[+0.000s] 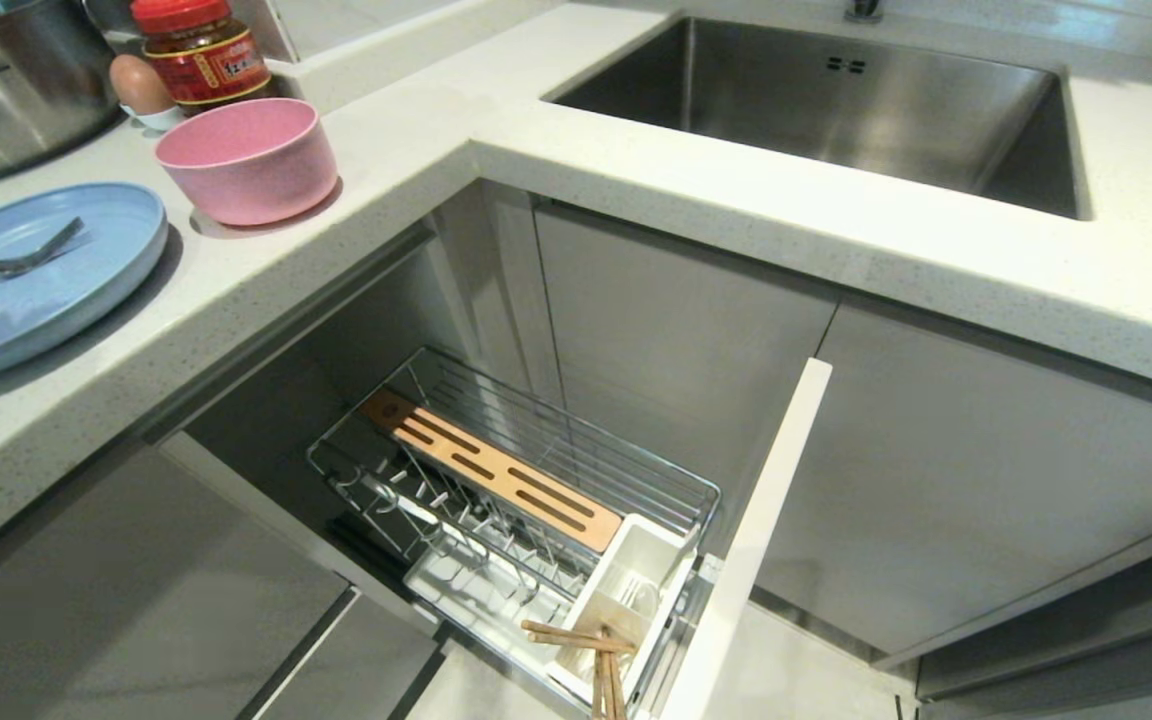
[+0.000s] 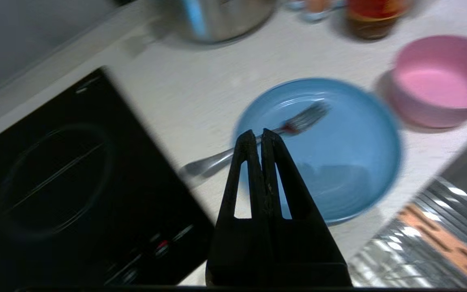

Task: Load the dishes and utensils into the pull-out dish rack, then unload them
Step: Pick up the fork and place it in the cupboard

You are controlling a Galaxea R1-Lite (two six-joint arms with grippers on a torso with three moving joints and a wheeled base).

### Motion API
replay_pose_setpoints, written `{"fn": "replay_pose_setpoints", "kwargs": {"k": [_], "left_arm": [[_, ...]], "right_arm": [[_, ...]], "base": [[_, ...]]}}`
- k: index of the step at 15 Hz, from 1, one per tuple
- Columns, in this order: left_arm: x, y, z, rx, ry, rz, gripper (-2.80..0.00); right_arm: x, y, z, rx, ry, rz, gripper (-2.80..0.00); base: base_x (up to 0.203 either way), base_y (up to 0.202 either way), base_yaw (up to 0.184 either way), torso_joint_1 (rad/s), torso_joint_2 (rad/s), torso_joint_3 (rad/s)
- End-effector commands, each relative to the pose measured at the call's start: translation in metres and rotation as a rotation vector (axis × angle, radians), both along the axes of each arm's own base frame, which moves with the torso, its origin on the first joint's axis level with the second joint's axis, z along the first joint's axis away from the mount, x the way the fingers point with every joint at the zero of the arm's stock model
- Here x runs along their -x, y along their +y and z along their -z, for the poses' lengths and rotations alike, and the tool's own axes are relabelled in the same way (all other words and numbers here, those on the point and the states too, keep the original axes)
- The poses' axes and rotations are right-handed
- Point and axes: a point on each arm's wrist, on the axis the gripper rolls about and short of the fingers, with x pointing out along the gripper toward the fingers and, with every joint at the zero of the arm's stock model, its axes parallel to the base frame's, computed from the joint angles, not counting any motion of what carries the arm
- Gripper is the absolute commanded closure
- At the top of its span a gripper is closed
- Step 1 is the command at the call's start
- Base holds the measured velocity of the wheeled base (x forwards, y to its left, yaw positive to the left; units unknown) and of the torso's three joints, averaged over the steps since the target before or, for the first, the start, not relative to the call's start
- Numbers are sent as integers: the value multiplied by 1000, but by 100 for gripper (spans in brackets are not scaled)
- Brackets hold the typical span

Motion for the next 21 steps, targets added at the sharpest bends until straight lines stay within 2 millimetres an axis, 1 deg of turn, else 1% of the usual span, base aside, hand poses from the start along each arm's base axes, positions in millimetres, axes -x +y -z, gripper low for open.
{"fn": "replay_pose_setpoints", "kwargs": {"k": [1, 3, 5, 7, 12, 14, 17, 19, 21], "left_arm": [[9, -1, 2, 0, 3, -127, 0], [3, 2, 3, 13, 28, -179, 0], [-17, 17, 6, 50, 81, -174, 0], [-41, 37, 11, 90, 152, -110, 0], [-63, 60, 18, 165, 296, 154, 0], [-73, 71, 21, 122, 352, 234, 0], [-91, 91, 28, 80, 411, 290, 0], [-102, 103, 34, 95, 429, 303, 0], [-109, 110, 38, 114, 444, 312, 0]], "right_arm": [[0, 0, 0, 0, -5, 0, 0], [0, 0, 0, 0, -5, 0, 0], [0, 0, 0, 0, -5, 0, 0], [0, 0, 0, 0, -5, 0, 0], [0, 0, 0, 0, -4, 0, 0], [0, 0, 0, 0, -5, 0, 0], [0, 0, 0, 0, -5, 0, 0], [0, 0, 0, 0, -5, 0, 0], [0, 0, 0, 0, -5, 0, 0]], "base": [[0, 0, 0, 0, 0, 0], [0, 0, 0, 0, 0, 0], [0, 0, 0, 0, 0, 0], [0, 0, 0, 0, 0, 0], [0, 0, 0, 0, 0, 0], [0, 0, 0, 0, 0, 0], [0, 0, 0, 0, 0, 0], [0, 0, 0, 0, 0, 0], [0, 0, 0, 0, 0, 0]]}}
